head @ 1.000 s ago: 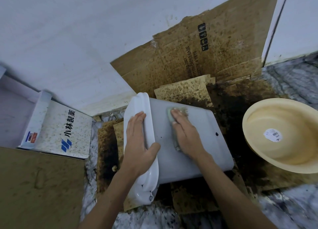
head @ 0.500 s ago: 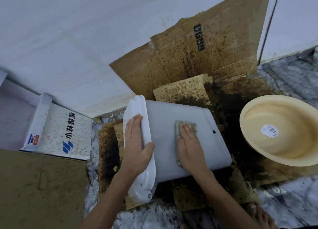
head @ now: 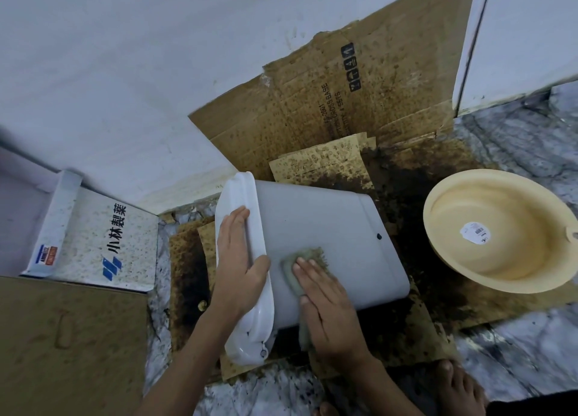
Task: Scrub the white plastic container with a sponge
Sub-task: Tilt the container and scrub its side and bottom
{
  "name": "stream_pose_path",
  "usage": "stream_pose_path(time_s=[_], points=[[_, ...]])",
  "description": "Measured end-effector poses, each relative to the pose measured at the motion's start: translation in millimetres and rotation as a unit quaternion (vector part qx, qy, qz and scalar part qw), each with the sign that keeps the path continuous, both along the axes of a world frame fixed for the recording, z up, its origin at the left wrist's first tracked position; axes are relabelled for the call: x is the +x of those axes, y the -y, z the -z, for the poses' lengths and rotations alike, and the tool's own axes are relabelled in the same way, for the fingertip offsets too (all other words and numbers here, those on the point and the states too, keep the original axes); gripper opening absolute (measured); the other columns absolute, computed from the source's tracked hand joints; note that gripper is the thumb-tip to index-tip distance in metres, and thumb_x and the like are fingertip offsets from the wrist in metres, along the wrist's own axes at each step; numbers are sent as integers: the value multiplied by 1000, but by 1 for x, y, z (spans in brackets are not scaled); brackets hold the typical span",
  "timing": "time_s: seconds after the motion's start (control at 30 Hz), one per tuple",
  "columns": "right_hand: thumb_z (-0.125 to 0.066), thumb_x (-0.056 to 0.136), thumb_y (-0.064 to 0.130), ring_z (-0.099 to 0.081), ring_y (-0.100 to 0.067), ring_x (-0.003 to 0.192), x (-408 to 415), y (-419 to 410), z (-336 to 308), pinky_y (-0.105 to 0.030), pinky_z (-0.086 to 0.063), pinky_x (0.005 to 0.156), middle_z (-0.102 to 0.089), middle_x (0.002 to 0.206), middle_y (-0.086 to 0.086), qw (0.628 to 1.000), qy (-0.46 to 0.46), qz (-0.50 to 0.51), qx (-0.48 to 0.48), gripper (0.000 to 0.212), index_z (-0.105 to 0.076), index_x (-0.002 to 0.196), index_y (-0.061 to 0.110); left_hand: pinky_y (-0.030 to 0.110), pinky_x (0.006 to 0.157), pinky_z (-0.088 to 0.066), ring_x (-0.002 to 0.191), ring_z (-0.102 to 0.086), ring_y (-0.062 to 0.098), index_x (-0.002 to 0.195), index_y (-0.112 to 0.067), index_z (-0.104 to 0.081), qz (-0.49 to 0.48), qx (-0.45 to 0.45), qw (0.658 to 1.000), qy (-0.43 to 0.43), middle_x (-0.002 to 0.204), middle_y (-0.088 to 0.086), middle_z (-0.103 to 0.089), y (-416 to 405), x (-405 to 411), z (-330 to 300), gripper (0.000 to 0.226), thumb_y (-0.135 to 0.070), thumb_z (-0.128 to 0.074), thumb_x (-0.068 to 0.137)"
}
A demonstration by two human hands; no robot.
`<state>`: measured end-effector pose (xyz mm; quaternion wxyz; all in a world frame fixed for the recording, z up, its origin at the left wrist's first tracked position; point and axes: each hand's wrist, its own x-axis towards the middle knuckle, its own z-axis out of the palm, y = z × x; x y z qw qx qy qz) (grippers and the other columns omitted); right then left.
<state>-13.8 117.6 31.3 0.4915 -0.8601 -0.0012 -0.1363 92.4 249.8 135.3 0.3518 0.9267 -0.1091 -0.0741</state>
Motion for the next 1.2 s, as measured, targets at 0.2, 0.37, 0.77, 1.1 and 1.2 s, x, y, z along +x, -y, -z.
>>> stream_pose_path(time_s=[0.2, 0.37, 0.77, 1.1, 1.2], points=[[-32, 101, 22, -32, -19, 148, -7, 59, 61, -49, -29, 120, -37, 157, -3, 987, -120, 107, 6, 50, -37, 150, 11, 35, 123, -14, 154, -15, 14, 158, -10, -25, 5, -3, 1000, 15, 159, -10, -20, -9, -1, 3, 91, -41, -41, 73], [-22, 100, 33, -21, -20, 151, 24, 114, 82, -38, -14, 125, -27, 162, -5, 963, -221, 151, 35, 60, -28, 155, 10, 46, 126, -14, 156, -12, 22, 157, -8, -27, 6, -11, 1000, 11, 164, 1, -23, 1, 1, 2, 84, -21, -48, 76], [-35, 104, 27, -14, -8, 151, 22, 72, 58, -24, -7, 121, -17, 159, 12, 979, -169, 105, 50, 54, -25, 156, 17, 50, 126, -15, 156, -11, 22, 157, -11, -26, 4, 14, 1000, 13, 166, 2, -21, 8, 0, 0, 85, -21, -48, 77], [-37, 104, 16, -25, -18, 150, 67, 32, 2, -32, -17, 122, -30, 161, -2, 977, -156, 118, 87, 50, -31, 154, 11, 51, 127, -13, 157, -7, 18, 159, -12, -23, 6, 17, 1000, 14, 166, -3, -19, 12, -3, -4, 84, -22, -48, 78], [-35, 105, 14, -23, -18, 150, 100, 22, -16, -32, -17, 123, -30, 161, -5, 979, -133, 110, 113, 49, -31, 154, 8, 50, 127, -12, 158, -5, 19, 159, -12, -22, 6, 17, 1000, 9, 167, -2, -18, 14, -3, -4, 85, -22, -47, 79]])
